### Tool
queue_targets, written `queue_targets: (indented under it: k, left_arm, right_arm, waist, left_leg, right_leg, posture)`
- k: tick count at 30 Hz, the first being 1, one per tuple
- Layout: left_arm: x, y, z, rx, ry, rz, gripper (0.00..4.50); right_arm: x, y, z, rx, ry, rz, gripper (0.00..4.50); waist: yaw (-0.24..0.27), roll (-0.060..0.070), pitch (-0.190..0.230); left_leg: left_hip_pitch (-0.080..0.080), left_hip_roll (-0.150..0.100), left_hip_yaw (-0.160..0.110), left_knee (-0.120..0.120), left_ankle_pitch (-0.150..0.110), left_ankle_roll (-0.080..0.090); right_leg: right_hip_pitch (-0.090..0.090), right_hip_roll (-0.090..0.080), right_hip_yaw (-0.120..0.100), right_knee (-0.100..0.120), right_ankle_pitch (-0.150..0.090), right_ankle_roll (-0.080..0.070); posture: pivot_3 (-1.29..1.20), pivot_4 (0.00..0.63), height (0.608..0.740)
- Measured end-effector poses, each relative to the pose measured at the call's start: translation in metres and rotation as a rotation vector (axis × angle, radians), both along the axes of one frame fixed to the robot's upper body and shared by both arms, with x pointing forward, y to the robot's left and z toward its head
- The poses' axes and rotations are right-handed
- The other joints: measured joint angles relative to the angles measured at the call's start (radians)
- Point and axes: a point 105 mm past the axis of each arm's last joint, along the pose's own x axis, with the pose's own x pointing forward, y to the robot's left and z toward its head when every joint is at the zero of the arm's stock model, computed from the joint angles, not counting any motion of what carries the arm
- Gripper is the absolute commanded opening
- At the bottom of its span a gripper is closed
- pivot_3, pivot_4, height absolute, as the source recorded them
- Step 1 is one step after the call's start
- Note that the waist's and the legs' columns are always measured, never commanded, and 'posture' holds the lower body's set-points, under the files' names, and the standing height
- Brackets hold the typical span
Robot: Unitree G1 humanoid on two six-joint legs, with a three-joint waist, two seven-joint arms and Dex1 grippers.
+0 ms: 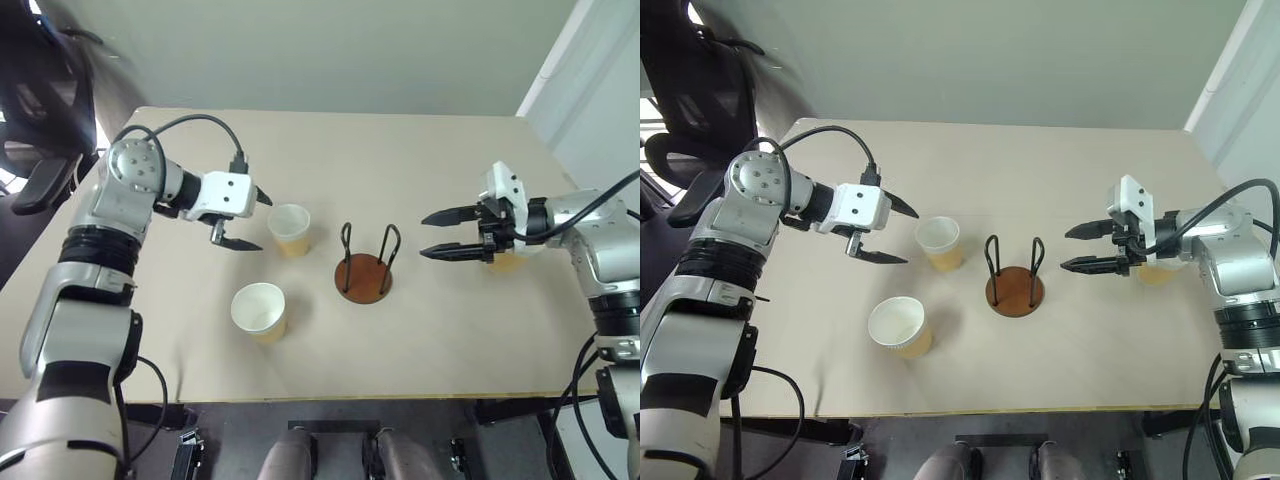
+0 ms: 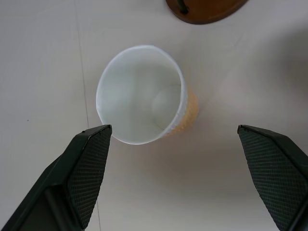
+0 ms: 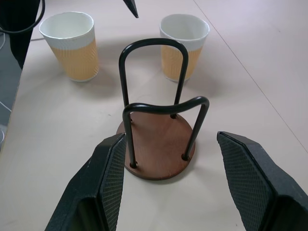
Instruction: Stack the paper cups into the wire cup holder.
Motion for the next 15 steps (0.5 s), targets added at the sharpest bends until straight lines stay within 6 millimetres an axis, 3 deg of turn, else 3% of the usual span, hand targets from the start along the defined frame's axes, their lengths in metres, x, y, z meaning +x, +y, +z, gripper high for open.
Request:
queue_targets:
  k: [15]
  left_arm:
    - [0.008, 0.005, -0.011, 0.04, -0.047, 0.016, 4.5]
  right_arm:
    - [-0.001, -0.001, 0.001, -0.005, -0.002, -0.001, 3.03]
  waist:
    - [0.002, 0.0, 0.0]
  left_leg:
    - [0.0, 0.0, 0.0, 0.0, 0.0, 0.002]
  right_leg:
    - [0.0, 0.0, 0.0, 0.0, 0.0, 0.001]
  posture:
    - [0.0, 0.15, 0.74]
